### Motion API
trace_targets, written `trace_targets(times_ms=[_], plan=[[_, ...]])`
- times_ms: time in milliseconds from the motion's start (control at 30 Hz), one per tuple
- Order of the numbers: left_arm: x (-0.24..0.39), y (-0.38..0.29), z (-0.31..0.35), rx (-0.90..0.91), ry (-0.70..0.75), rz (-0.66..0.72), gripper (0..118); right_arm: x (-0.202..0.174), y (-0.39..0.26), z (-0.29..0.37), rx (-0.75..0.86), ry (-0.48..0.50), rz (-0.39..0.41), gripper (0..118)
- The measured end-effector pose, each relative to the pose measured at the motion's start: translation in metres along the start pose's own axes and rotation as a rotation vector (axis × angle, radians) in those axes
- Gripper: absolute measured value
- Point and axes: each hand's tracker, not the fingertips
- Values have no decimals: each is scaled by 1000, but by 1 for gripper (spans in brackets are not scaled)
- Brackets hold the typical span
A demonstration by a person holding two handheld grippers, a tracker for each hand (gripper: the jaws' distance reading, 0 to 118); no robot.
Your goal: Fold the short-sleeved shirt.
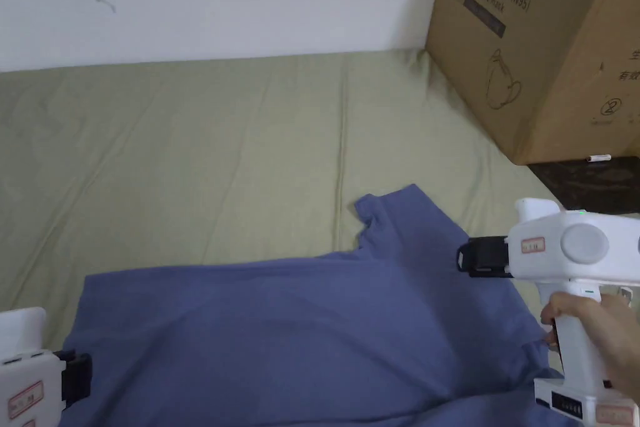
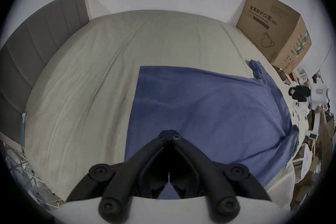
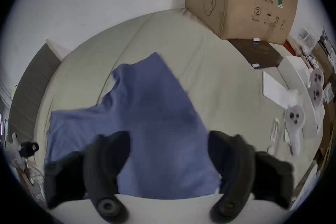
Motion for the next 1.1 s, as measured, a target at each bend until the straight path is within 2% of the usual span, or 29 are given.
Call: trace_targets(times_ms=[100, 200, 333, 433, 467, 500, 533, 567, 600, 867, 900, 933, 1000, 1033, 1100], plan=[[3, 8, -15, -10, 1, 5, 0, 11, 29, -37, -34, -42, -13, 94], [6, 10, -26, -23, 2, 5, 0, 18, 40, -68, -89, -73, 8, 93], [8, 8, -37, -38, 20, -18, 0, 25, 39, -93, -130, -52, -7, 84], [8, 6, -43, -57, 23, -27, 0, 10, 31, -90, -130, -98, 72, 83], [8, 5, -42, -58, 22, -26, 0, 7, 32, -84, -117, -88, 82, 77], [8, 5, -43, -60, 20, -24, 0, 1, 31, -79, -101, -101, 120, 61], [7, 5, -43, -61, 17, -22, 0, -1, 31, -76, -93, -91, 134, 39], [6, 4, -44, -61, 18, -19, 0, -3, 31, -74, -92, -75, 123, 11], [6, 4, -44, -62, 22, -17, 0, -5, 33, -71, -94, -37, 89, 0], [-17, 19, -44, 21, 10, 50, 1, -16, 39, -57, -68, -55, 110, 0], [-20, 28, -49, 38, 27, 56, 14, -15, 40, -55, -63, -53, 110, 0], [-23, 35, -53, 47, 37, 58, 34, -15, 41, -54, -62, -54, 110, 0], [-30, 58, -71, 40, 48, 56, 81, -14, 41, -53, -62, -48, 108, 0], [-33, 68, -81, 33, 50, 52, 92, -13, 41, -54, -62, -47, 107, 0], [-36, 87, -101, 17, 63, 41, 95, -14, 41, -54, -66, -48, 112, 0]])
